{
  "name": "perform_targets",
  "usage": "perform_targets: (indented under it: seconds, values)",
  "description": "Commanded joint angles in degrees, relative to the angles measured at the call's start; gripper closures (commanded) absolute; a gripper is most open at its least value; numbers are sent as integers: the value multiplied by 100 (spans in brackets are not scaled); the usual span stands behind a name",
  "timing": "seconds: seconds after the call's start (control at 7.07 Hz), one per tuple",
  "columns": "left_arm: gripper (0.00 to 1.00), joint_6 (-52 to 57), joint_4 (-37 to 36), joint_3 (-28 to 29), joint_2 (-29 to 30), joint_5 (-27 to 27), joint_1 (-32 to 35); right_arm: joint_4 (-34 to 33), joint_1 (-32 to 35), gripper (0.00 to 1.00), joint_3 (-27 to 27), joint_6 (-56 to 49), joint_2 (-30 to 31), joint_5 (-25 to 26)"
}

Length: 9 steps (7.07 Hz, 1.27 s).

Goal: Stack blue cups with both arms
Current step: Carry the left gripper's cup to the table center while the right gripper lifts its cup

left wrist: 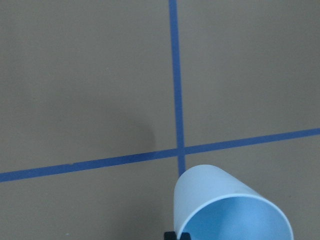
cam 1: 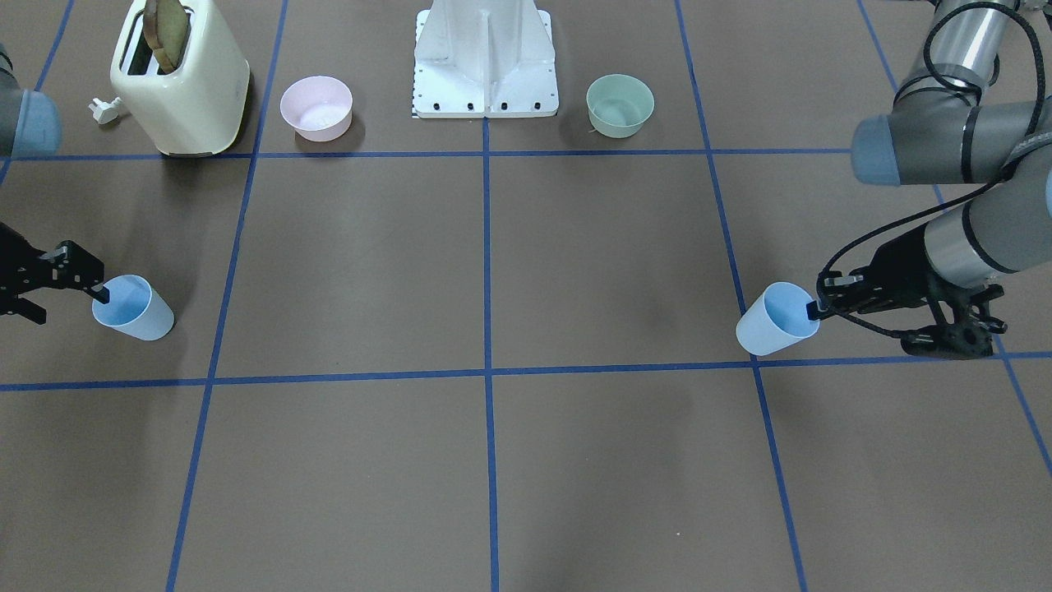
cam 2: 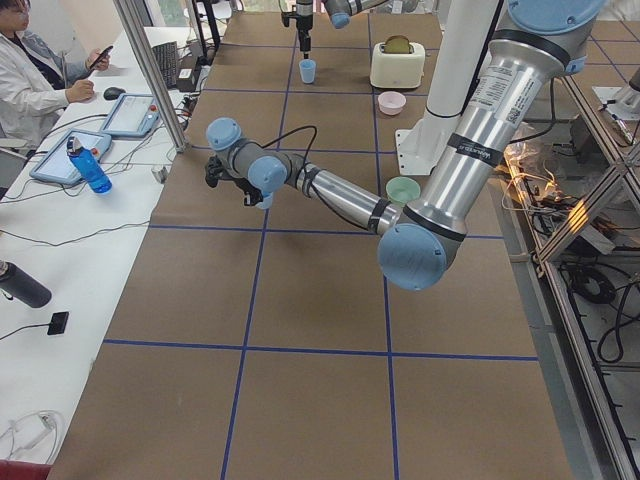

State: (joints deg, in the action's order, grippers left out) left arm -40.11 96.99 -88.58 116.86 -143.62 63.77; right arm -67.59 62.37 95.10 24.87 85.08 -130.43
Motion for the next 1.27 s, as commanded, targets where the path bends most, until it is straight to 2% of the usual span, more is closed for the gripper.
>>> perform_targets:
  seconds: [0.0,0.42,0.57,0.85,0.99,1.13]
  values:
    - [100,-1325,-180,-37,634,410,-546,0,-75,15,-9,9,0,35]
    - [100,-2462,-180,51,1302,756,-1347,-17,-373,22,-17,0,9,403]
    - [100,-2675,-180,112,1470,1009,-1567,-18,-400,31,-44,0,9,413]
    - [100,-3194,-137,524,1980,1126,-1867,-18,-453,42,-53,0,9,457]
    - [100,-3213,-128,534,1999,1135,-1938,-18,-462,52,-53,0,9,457]
    - [100,-3222,-119,543,1999,1300,-2017,-26,-462,70,-53,0,0,457]
